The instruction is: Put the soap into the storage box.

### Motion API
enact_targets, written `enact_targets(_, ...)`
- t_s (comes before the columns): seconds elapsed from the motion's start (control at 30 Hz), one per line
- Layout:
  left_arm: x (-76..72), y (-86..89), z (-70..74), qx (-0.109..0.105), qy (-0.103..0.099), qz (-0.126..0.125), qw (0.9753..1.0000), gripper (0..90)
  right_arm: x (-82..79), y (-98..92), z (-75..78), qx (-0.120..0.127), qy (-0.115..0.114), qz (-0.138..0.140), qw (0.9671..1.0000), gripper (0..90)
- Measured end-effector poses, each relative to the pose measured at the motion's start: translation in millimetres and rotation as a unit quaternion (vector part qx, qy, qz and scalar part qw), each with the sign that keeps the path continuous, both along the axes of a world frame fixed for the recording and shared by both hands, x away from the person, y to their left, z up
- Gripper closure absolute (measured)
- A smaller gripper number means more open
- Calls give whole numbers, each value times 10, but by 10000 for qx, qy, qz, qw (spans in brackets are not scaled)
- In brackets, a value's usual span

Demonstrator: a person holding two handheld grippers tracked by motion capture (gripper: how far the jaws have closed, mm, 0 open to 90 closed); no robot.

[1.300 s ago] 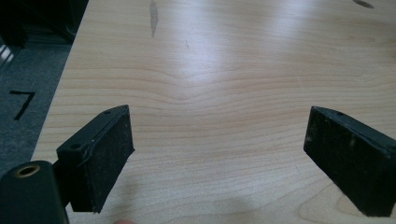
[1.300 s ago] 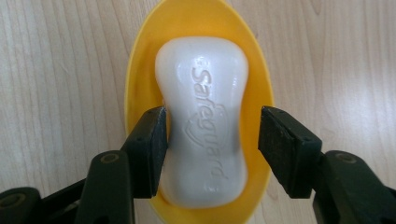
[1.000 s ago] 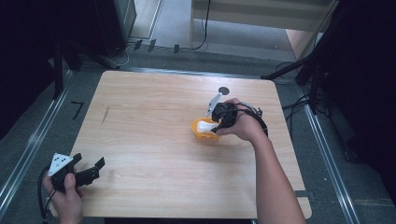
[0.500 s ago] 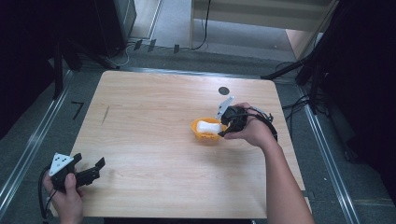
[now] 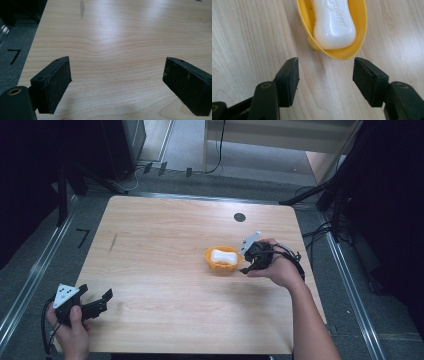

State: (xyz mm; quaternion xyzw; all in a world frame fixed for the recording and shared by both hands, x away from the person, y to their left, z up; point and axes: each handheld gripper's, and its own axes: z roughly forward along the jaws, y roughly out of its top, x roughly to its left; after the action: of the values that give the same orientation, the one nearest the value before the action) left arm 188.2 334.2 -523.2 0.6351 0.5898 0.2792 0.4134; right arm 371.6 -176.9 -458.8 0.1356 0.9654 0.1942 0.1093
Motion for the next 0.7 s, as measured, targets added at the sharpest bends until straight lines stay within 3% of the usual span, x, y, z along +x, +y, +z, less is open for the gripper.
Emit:
enact_targets(0.33, 0, 0, 0, 2, 0, -3, 10000, 87, -129, -119, -79, 193, 14, -242, 9995, 379)
enact_targets(0.47, 0, 0, 0, 1, -2, -7, 10000, 87, -189, -200, -108, 323, -7, -472, 9984, 372)
enact_targets(0.57, 0, -2, 1, 9, 4, -2, 10000, 87, -237, -275, -135, 409, 4, -632, 9972, 371)
enact_targets(0.6, -1, -2, 1, 17, 8, -5, 10000, 87, -261, -331, -154, 427, 6, -862, 9954, 371)
enact_targets(0.67, -1, -2, 2, 17, 7, -7, 10000, 87, -274, -360, -161, 476, 9, -938, 9945, 366)
enact_targets(0.7, -1, -2, 2, 25, 12, -10, 10000, 87, -309, -411, -179, 617, 9, -1060, 9924, 359)
